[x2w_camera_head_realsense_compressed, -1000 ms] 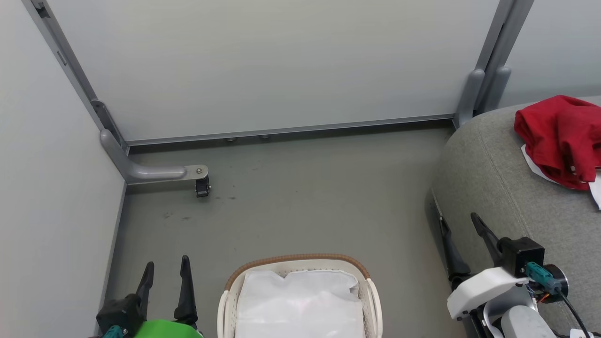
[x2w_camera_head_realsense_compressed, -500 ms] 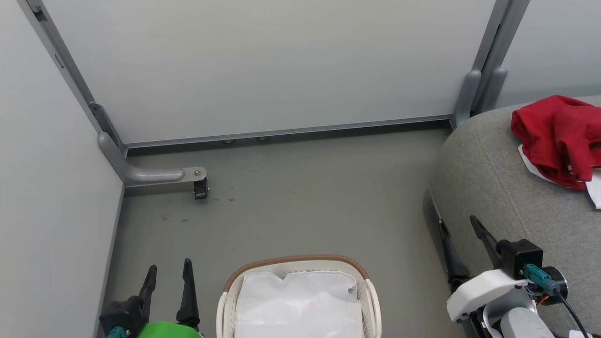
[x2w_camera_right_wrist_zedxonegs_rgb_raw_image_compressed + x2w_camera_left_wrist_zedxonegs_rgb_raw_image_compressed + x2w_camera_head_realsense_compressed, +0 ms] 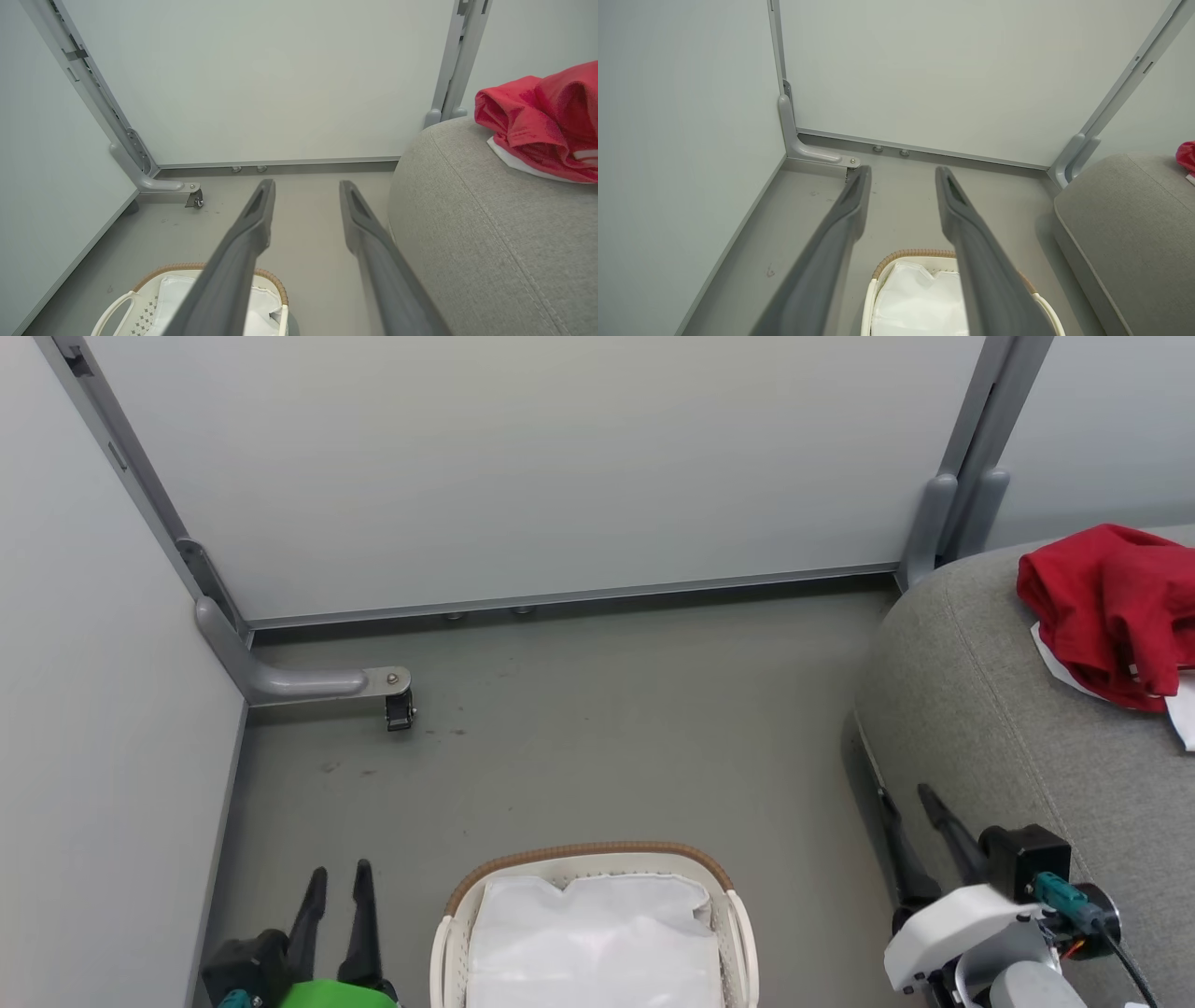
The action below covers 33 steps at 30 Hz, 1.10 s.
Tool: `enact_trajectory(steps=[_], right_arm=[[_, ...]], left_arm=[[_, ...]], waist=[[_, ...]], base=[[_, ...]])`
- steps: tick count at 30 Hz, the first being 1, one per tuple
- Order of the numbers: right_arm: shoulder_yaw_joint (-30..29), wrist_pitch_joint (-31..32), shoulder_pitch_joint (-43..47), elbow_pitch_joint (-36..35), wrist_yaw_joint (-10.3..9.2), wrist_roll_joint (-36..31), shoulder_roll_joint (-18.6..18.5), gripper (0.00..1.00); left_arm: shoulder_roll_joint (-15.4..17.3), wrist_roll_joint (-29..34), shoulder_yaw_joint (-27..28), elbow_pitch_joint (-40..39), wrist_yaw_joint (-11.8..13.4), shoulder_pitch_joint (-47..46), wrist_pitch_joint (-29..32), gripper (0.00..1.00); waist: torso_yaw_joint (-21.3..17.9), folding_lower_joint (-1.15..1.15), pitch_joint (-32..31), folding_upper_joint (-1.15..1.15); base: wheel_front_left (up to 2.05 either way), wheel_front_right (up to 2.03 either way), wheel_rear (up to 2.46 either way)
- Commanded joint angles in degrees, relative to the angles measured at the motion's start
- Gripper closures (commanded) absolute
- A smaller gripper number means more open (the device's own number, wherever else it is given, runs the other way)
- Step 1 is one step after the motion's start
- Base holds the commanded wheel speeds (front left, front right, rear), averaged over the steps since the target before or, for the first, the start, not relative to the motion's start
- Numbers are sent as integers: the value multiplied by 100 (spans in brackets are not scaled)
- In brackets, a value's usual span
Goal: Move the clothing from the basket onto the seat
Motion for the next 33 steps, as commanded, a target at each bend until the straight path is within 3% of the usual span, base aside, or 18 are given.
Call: enact_trajectory(steps=[1, 33], right_arm=[[0, 5, 22, 42, 0, 6, 8, 100], [-310, 808, 72, -303, -2, 3056, -4, 100]], left_arm=[[-1, -6, 0, 40, 0, 3, 2, 100], [3, -2718, 472, -142, -152, -326, 803, 100]], waist=[[0, 0, 0, 0], [5, 0, 27, 0]], base=[[0, 0, 0], [0, 0, 0]])
